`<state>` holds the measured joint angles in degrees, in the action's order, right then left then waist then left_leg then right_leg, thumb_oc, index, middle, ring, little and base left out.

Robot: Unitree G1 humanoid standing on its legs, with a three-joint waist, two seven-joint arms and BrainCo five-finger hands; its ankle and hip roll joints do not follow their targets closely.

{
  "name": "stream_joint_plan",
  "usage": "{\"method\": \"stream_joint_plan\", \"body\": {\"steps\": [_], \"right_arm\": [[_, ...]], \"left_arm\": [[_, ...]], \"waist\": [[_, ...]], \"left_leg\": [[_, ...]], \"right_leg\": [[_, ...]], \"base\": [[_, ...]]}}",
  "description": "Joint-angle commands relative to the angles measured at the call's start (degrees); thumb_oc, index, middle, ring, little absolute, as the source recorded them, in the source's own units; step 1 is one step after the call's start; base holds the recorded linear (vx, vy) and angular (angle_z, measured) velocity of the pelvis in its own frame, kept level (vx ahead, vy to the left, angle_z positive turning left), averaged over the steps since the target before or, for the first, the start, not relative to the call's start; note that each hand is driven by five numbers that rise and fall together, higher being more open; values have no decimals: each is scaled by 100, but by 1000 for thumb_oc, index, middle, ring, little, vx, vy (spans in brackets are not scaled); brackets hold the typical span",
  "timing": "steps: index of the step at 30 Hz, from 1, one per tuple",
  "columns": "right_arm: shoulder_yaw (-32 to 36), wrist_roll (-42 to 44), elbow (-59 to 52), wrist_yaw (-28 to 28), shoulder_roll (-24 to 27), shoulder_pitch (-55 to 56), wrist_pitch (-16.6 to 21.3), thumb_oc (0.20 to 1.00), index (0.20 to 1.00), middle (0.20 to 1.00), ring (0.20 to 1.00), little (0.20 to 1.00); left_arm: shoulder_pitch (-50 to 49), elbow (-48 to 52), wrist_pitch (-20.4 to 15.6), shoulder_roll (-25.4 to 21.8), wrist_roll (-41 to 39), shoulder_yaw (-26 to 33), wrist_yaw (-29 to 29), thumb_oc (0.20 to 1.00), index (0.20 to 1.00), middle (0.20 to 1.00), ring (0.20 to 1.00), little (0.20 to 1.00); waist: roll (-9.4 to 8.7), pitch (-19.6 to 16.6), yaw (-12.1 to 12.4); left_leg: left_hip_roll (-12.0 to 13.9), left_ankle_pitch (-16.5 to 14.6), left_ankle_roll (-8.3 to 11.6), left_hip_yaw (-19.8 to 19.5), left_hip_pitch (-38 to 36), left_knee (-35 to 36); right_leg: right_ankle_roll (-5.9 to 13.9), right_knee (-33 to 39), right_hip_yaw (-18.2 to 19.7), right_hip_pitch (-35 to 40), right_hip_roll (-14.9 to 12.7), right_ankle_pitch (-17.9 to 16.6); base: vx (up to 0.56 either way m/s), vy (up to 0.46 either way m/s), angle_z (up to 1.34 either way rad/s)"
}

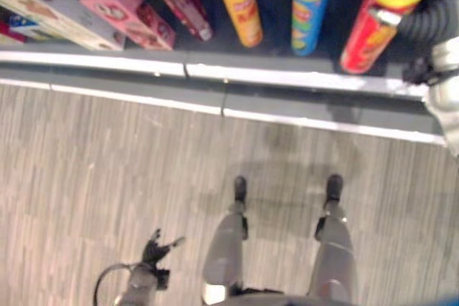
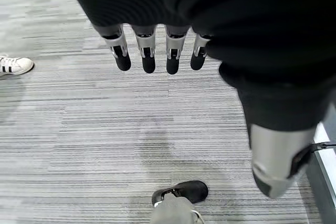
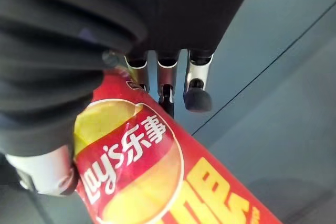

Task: Put the goods on the table back onto the shelves and tidy them up.

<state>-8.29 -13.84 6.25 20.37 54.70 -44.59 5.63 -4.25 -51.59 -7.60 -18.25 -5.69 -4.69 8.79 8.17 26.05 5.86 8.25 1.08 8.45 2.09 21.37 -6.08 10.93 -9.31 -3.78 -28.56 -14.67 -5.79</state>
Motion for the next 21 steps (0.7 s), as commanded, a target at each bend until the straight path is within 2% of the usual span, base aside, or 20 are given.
{"method": "stream_joint_plan", "body": {"steps": [1, 7, 16, 21], "right_arm": [[163, -221, -214, 479, 314, -490, 137, 200, 200, 200, 200, 200], [130, -662, 237, 956, 567, -826, -48, 200, 200, 200, 200, 200], [252, -558, 637, 1454, 419, -1052, -171, 200, 200, 200, 200, 200], [314, -506, 481, 1497, 256, -1021, -148, 200, 200, 200, 200, 200]], "left_arm": [[-36, 5, -59, -301, -72, -309, 134, 1000, 1000, 1000, 1000, 1000], [110, 336, -182, -325, -177, -418, 251, 1000, 1000, 1000, 1000, 1000], [274, 528, -268, -306, -297, -549, 392, 1000, 1000, 1000, 1000, 1000], [294, 515, -264, -279, -276, -586, 408, 1000, 1000, 1000, 1000, 1000]], "waist": [[-160, -286, 83], [-28, -193, 74], [125, -108, 116], [121, -91, 137]], "left_leg": [[-373, -195, -133, -197, 253, -53], [-430, -104, -104, -204, 461, 39], [-504, 17, -93, -199, 660, 212], [-525, 40, -101, -203, 702, 217]], "right_leg": [[53, -64, 15, -320, 284, 440], [79, -78, 34, -599, 260, 398], [139, -56, 7, -903, 229, 320], [136, -66, -5, -925, 222, 298]], "base": [[0, 0, 0], [-7, 4, 2], [-5, 3, 1], [0, 0, 0]]}}
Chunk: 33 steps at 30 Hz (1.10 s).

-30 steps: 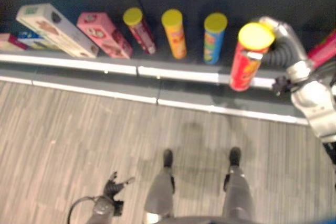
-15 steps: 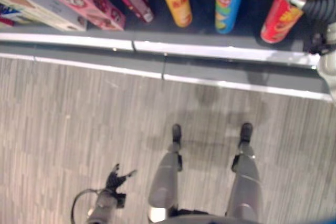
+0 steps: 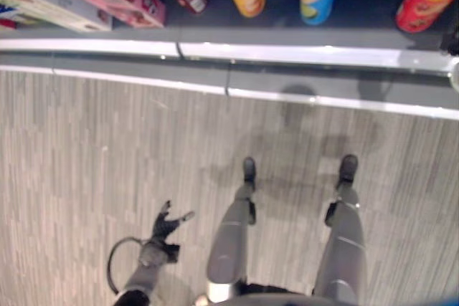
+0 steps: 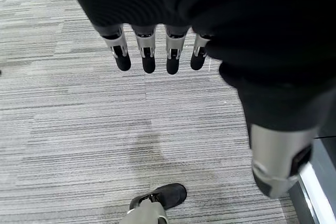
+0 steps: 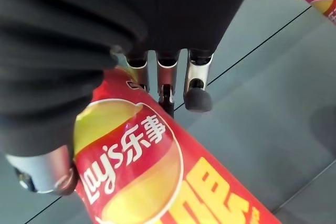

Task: Put the goods on the table back onto the shelves and tidy them up.

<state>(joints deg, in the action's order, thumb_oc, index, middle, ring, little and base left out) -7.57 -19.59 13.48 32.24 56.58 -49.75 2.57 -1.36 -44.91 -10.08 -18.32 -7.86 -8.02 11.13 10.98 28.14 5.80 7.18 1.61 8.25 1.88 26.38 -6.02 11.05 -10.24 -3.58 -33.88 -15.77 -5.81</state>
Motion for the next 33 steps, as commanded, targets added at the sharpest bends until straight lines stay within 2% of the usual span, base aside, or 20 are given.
{"method": "stream_joint_plan", "body": {"steps": [1, 25, 33], "right_arm": [[247, 68, -247, 309, 67, -500, 156, 200, 200, 200, 200, 200], [280, 274, 35, 381, -279, -321, 162, 200, 200, 200, 200, 200], [240, 243, 298, 463, -217, -372, 83, 200, 200, 200, 200, 200]], "left_arm": [[5, -154, -16, -274, -59, -253, 173, 1000, 1000, 1000, 1000, 1000], [99, -111, -31, -277, -21, -334, 233, 1000, 1000, 1000, 1000, 1000], [113, -109, -41, -273, 4, -346, 263, 1000, 1000, 1000, 1000, 1000]], "waist": [[-162, -300, 143], [-183, -322, 194], [-149, -342, 187]], "left_leg": [[-418, -13, -82, -183, 203, 210], [-476, -13, -65, -203, 310, 167], [-479, -5, -53, -185, 297, 206]], "right_leg": [[125, 27, -25, -394, 330, 301], [129, 116, -20, -347, 289, 271], [132, 114, 6, -371, 302, 285]], "base": [[0, 0, 0], [2, 1, 2], [0, 0, 0]]}}
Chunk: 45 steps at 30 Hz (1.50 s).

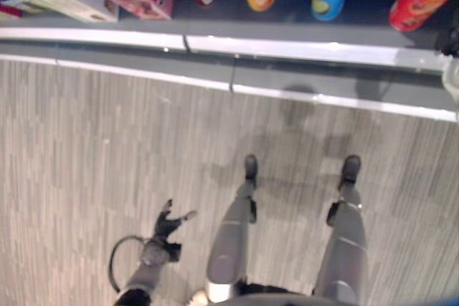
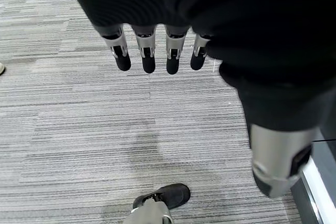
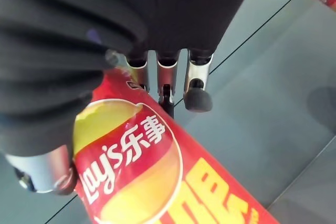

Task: Put the goods on the table back onto the shelves and tidy them up.

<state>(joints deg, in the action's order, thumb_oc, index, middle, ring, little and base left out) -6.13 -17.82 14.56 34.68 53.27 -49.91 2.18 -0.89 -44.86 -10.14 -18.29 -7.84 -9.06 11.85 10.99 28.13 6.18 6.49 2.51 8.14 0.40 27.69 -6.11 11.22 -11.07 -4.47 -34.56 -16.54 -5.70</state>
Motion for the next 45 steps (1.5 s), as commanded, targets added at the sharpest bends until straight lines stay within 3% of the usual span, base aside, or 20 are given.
{"method": "stream_joint_plan", "body": {"steps": [1, 18, 19, 37, 40, 45], "right_arm": [[92, 67, 194, 220, 115, -360, 122, 200, 200, 200, 200, 200], [70, 142, 203, 182, 74, -283, 135, 200, 200, 200, 200, 200], [72, 131, 218, 202, 53, -290, 123, 1000, 1000, 1000, 1000, 1000], [282, -189, -119, 529, 82, -257, 46, 1000, 1000, 1000, 1000, 1000], [885, -602, -1207, 594, -127, 559, 48, 1000, 1000, 1000, 1000, 1000], [1711, -769, -2503, 212, -757, 2243, 269, 1000, 1000, 1000, 1000, 1000]], "left_arm": [[67, -113, -36, -275, 3, -241, 191, 1000, 1000, 1000, 1000, 1000], [93, -98, -17, -258, 2, -243, 225, 1000, 1000, 1000, 1000, 1000], [100, -107, -11, -256, 6, -247, 234, 1000, 1000, 1000, 1000, 1000], [174, -167, 3, -217, 64, -237, 307, 1000, 1000, 1000, 1000, 1000], [175, -218, 90, -108, 126, -125, 315, 1000, 1000, 1000, 1000, 1000], [35, -365, 223, 20, 281, -1, 313, 1000, 1000, 1000, 1000, 1000]], "waist": [[-149, -342, 149], [-168, -346, 135], [-174, -341, 134], [-233, -405, 128], [-328, -471, 6], [-575, -706, -164]], "left_leg": [[-410, -95, -41, -37, 167, 216], [-406, -104, -33, -14, 205, 181], [-408, -104, -34, -18, 205, 183], [-391, -124, -28, -26, 177, 172], [-355, -140, -24, -35, 86, 192], [-280, -202, -26, -33, -192, 238]], "right_leg": [[115, 196, 96, -306, 379, 274], [110, 155, 87, -345, 383, 280], [111, 158, 83, -341, 387, 283], [114, 158, 69, -286, 398, 317], [117, 196, 54, -145, 430, 344], [131, 325, -14, 234, 435, 360]], "base": [[0, 0, 0], [0, 0, 0], [0, 0, 0], [0, 0, 0], [27, -6, 0], [49, -8, 5]]}}
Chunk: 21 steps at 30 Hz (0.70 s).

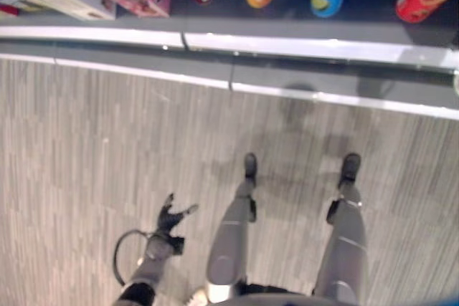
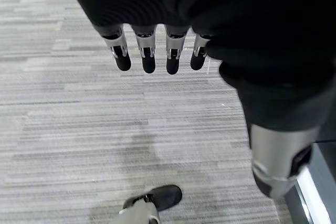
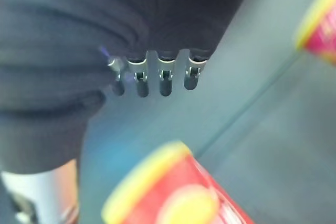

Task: Put the goods on the table back onto the shelves and tidy them up.

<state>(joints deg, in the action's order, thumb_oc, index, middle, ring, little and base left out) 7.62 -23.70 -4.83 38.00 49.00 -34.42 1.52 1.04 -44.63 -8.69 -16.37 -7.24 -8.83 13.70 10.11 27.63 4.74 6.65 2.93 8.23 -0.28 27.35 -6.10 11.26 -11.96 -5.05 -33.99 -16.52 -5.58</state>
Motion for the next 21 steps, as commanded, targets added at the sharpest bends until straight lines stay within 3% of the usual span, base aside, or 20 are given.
{"method": "stream_joint_plan", "body": {"steps": [1, 4, 5, 7, 9, 10, 11, 13, 15, 19, 21], "right_arm": [[377, -107, -673, -232, -440, 916, 427, 1000, 1000, 1000, 1000, 1000], [460, 421, -1009, -666, -818, 1501, 716, 1000, 1000, 1000, 1000, 1000], [414, 1222, -1135, -1221, -1138, 2015, 1075, 1000, 1000, 1000, 1000, 1000], [235, 2377, -939, -2084, -1449, 2631, 1343, 1000, 1000, 1000, 1000, 1000], [-20, 3514, -584, -2841, -1880, 3137, 1433, 1000, 1000, 1000, 1000, 1000], [-320, 4166, -90, -3562, -2047, 3676, 1254, 1000, 1000, 1000, 1000, 1000], [-322, 4170, -87, -3566, -2045, 3677, 1257, 1000, 1000, 1000, 1000, 1000], [-599, 4638, 400, -4193, -2144, 4089, 1034, 1000, 1000, 1000, 1000, 1000], [-958, 4471, 990, -4438, -2136, 4278, 824, 1000, 1000, 1000, 1000, 1000], [-959, 4471, 992, -4438, -2136, 4277, 826, 1000, 1000, 1000, 1000, 1000], [-1273, 4288, 1788, -4589, -2164, 4353, 717, 1000, 1000, 1000, 1000, 1000]], "left_arm": [[-164, -443, 100, -137, 252, 21, 123, 1000, 1000, 1000, 1000, 1000], [-216, -598, 163, -131, 342, 93, 136, 1000, 1000, 1000, 1000, 1000], [-283, -767, 199, -122, 401, 234, 73, 1000, 1000, 1000, 1000, 1000], [-331, -935, 240, -131, 463, 419, -40, 1000, 1000, 1000, 1000, 1000], [-339, -1110, 274, -96, 451, 554, -126, 1000, 1000, 1000, 1000, 1000], [-345, -1255, 280, -33, 529, 664, -288, 1000, 1000, 1000, 1000, 1000], [-349, -1256, 278, -33, 529, 665, -288, 1000, 1000, 1000, 1000, 1000], [-342, -1366, 256, -13, 576, 682, -385, 1000, 1000, 1000, 1000, 1000], [-261, -1431, 237, 12, 668, 638, -482, 1000, 1000, 1000, 1000, 1000], [-261, -1431, 236, 11, 668, 639, -482, 1000, 1000, 1000, 1000, 1000], [-228, -1452, 197, 60, 709, 563, -581, 1000, 1000, 1000, 1000, 1000]], "waist": [[-536, -704, -70], [-653, -816, -145], [-775, -953, -238], [-889, -1094, -337], [-991, -1244, -442], [-1036, -1384, -540], [-1037, -1374, -538], [-1067, -1505, -596], [-1091, -1609, -650], [-1092, -1603, -649], [-1130, -1702, -642]], "left_leg": [[-285, -260, -36, 48, -210, 236], [-239, -285, -31, 86, -416, 280], [-192, -291, -27, 141, -634, 348], [-131, -291, -5, 220, -943, 489], [-102, -217, -1, 318, -1207, 649], [-60, -161, 18, 418, -1476, 795], [-60, -157, 19, 422, -1498, 809], [-36, -152, 34, 478, -1703, 884], [-18, -161, 44, 549, -1924, 937], [-18, -161, 44, 551, -1935, 940], [-12, -219, 40, 591, -2126, 942]], "right_leg": [[136, 430, 34, 237, 445, 345], [143, 513, 34, 468, 466, 351], [155, 618, 46, 693, 483, 343], [166, 740, 67, 951, 533, 348], [188, 856, 79, 1174, 545, 320], [198, 906, 100, 1366, 546, 324], [199, 912, 102, 1382, 547, 325], [200, 896, 112, 1512, 546, 337], [212, 859, 112, 1675, 527, 373], [213, 860, 113, 1684, 527, 373], [220, 877, 122, 1876, 506, 391]], "base": [[0, 0, 0], [45, 7, -2], [124, 1, -9], [110, 7, -12], [74, 45, -29], [64, 60, -29], [62, 51, -21], [35, 16, -15], [29, 11, -10], [3, 1, -10], [27, -19, -5]]}}
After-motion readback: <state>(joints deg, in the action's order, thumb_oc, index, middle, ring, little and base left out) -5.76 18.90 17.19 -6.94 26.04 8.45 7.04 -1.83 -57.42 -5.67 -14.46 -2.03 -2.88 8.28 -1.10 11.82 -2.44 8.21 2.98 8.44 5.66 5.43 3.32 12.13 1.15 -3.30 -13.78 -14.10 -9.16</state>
